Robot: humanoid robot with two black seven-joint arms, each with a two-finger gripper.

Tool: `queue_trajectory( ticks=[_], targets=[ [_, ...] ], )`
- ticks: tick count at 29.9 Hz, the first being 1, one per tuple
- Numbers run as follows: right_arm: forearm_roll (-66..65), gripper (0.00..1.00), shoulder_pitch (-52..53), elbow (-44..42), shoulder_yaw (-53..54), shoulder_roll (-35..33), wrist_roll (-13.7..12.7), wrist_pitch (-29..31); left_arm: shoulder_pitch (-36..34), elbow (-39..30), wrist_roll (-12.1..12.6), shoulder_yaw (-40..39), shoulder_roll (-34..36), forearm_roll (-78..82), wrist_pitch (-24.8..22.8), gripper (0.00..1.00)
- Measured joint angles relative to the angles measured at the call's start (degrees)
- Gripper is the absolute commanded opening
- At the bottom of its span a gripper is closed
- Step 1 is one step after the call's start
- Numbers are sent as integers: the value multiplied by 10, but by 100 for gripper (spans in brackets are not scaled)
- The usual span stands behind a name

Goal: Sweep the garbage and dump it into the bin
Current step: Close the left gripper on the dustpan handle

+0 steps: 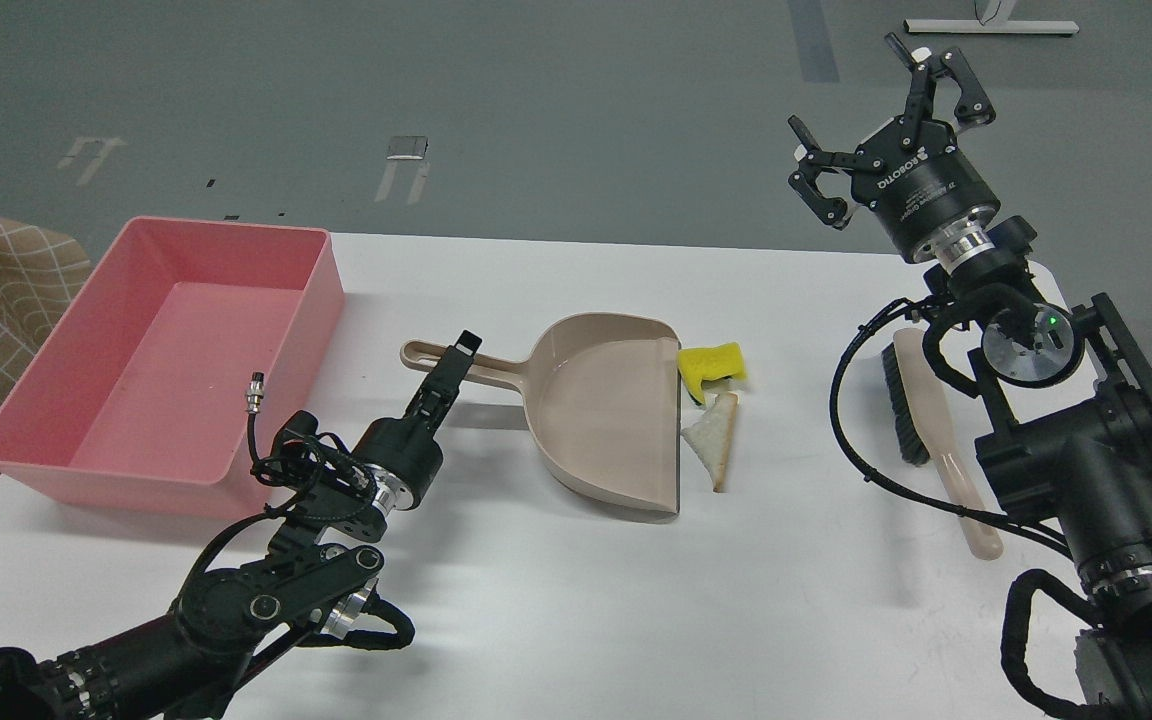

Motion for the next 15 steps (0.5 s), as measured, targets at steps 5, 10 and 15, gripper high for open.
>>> queue_trajectory(
  ticks=[5,10,15],
  targets=[
    [0,100,0,0,0,0,0,0,0,0,0,0,0,1,0,64],
    [0,100,0,0,0,0,0,0,0,0,0,1,0,1,0,63],
    [0,100,0,0,0,0,0,0,2,0,0,1,0,1,0,56]
  ],
)
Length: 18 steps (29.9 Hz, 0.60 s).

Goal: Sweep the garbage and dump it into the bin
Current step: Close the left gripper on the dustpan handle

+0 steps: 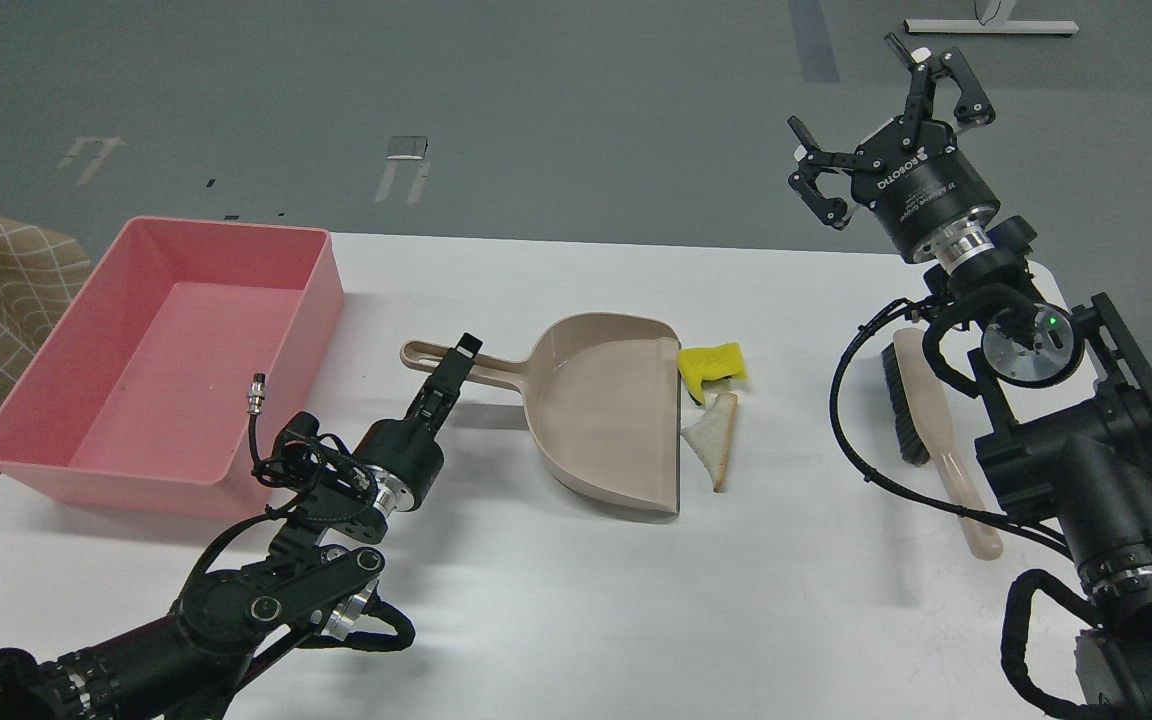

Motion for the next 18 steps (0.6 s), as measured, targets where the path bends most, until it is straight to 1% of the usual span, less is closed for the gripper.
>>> queue_trajectory(
  ticks=[4,18],
  targets=[
    [0,100,0,0,0,0,0,0,0,0,-2,8,1,0,0,54],
    [0,100,-1,1,0,0,0,0,-4,0,-6,13,4,0,0,54]
  ],
)
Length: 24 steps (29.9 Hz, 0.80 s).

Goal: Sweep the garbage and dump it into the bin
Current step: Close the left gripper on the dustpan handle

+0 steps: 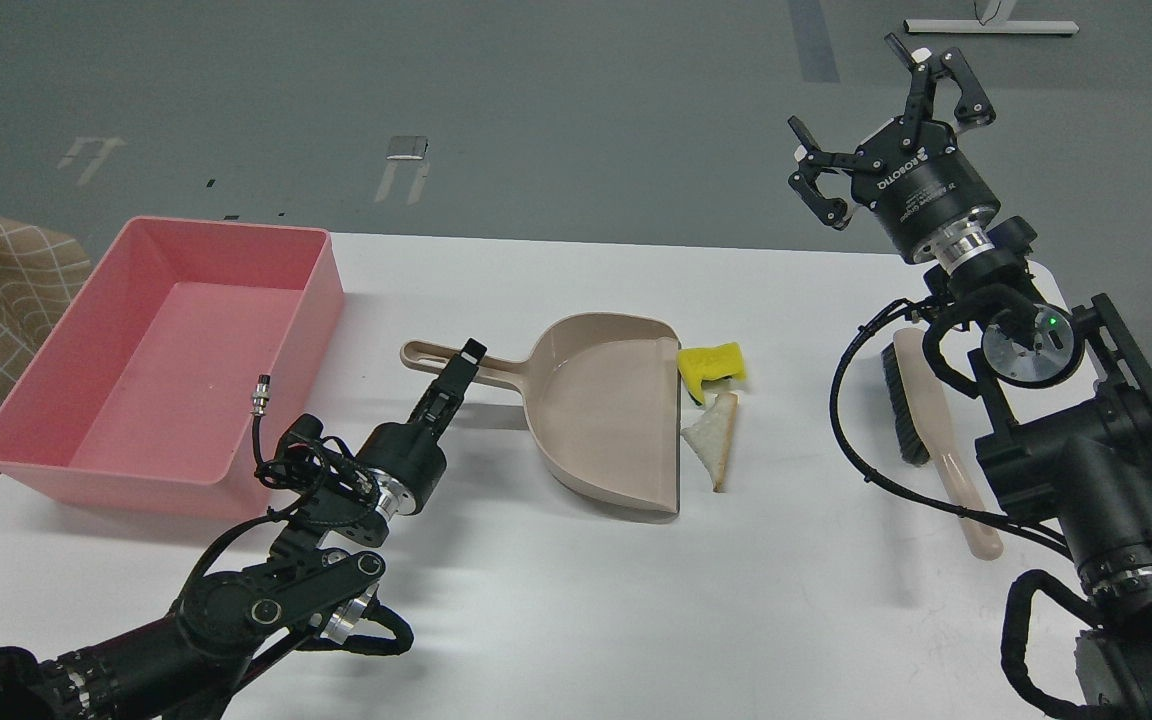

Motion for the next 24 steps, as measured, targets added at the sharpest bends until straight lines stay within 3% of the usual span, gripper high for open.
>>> queue_trajectory(
  ticks=[6,12,16,20,24],
  targets=[
    [0,100,0,0,0,0,0,0,0,0,-2,0,4,-1,0,53],
    [0,100,0,0,0,0,0,0,-1,0,-2,0,4,-5,0,43],
    [0,100,0,0,1,0,0,0,-1,0,-2,0,4,-6,0,42],
    [0,100,0,0,1,0,0,0,-1,0,-3,0,5,-6,0,27],
    [0,100,0,0,1,0,0,0,-1,1,-3,0,5,-6,0,20]
  ],
)
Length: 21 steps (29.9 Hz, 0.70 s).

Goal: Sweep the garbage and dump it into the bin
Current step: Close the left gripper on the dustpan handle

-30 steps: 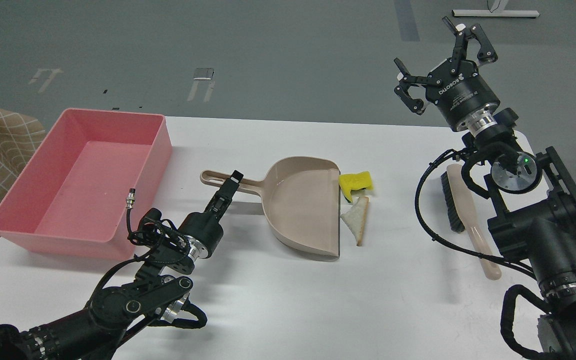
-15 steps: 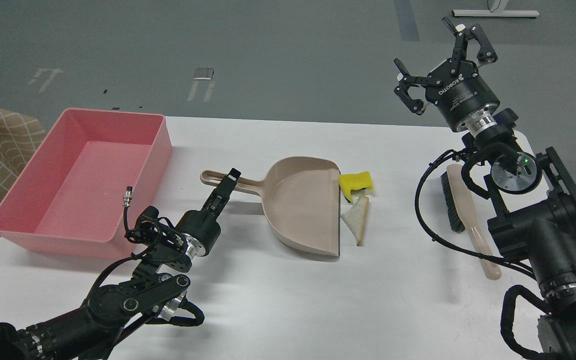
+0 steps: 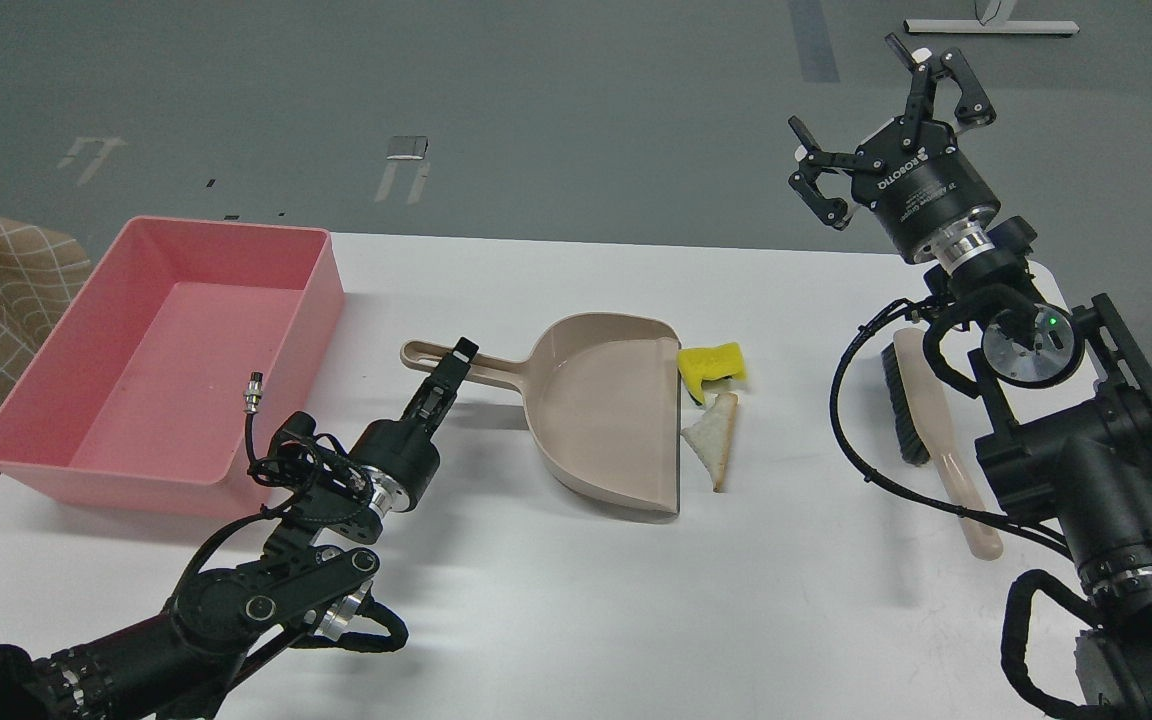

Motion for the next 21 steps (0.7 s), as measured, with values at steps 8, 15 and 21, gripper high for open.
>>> queue_trajectory(
  ticks=[8,15,21],
  targets=[
    [0,100,1,0,0,0,0,0,0,6,0,0,0,-1,0,0],
    [0,100,1,0,0,0,0,0,0,7,1,0,-1,1,0,0],
    [0,100,1,3,-5,0,-4,0,-6,7,2,10,-1,5,0,0]
  ],
)
